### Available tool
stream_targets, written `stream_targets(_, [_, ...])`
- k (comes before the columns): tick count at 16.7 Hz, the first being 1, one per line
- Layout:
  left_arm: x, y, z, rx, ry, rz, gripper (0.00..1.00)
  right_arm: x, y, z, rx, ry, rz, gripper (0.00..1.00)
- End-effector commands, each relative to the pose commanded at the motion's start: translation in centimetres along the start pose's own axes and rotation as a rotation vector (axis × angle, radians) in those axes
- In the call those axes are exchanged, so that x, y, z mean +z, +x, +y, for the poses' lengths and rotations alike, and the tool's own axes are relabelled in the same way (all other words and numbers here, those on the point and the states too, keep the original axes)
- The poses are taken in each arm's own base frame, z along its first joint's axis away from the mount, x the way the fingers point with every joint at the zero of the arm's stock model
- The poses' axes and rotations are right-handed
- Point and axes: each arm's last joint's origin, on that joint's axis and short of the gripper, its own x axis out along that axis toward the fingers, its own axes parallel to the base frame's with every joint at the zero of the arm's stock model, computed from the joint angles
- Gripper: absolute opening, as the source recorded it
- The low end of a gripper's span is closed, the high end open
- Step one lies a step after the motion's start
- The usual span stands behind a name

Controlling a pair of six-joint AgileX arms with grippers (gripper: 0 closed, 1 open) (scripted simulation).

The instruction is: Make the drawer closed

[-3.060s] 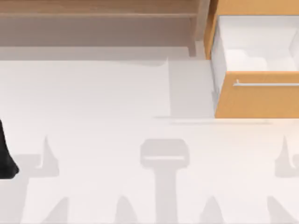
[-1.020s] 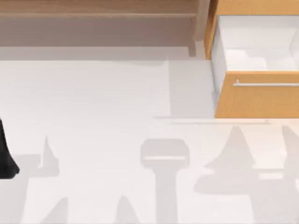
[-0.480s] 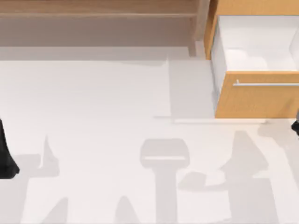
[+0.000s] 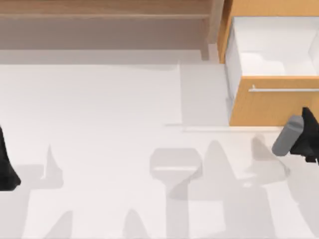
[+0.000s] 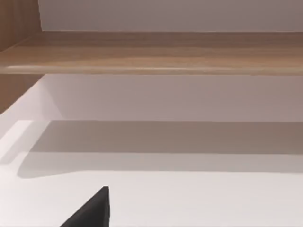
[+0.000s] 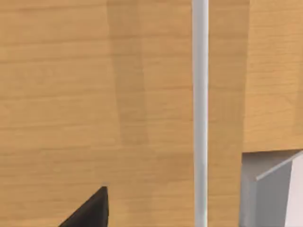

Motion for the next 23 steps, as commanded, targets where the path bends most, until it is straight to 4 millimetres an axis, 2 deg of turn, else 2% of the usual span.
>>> stream_targets(2, [0.0, 0.0, 0.0, 0.0, 0.0, 0.0, 1.0, 0.4, 0.0, 0.6, 0.021, -0.051, -0.001, 1.0])
stream_targets(8, [0.0, 0.0, 0.0, 0.0, 0.0, 0.0, 1.0, 0.4, 0.0, 0.9, 0.034, -0.061, 0.0, 1.0])
stream_targets(15, [0.0, 0.0, 0.0, 0.0, 0.0, 0.0, 1.0, 0.5, 2.4, 0.8, 0.025, -0.059, -0.002, 1.0])
stream_targets(19, [0.0, 0.0, 0.0, 0.0, 0.0, 0.0, 1.0, 0.5, 2.5, 0.8, 0.025, -0.059, -0.002, 1.0])
stream_targets(23, [0.0, 0.0, 0.0, 0.0, 0.0, 0.0, 1.0, 0.5, 2.5, 0.8, 0.025, -0.059, -0.002, 0.7])
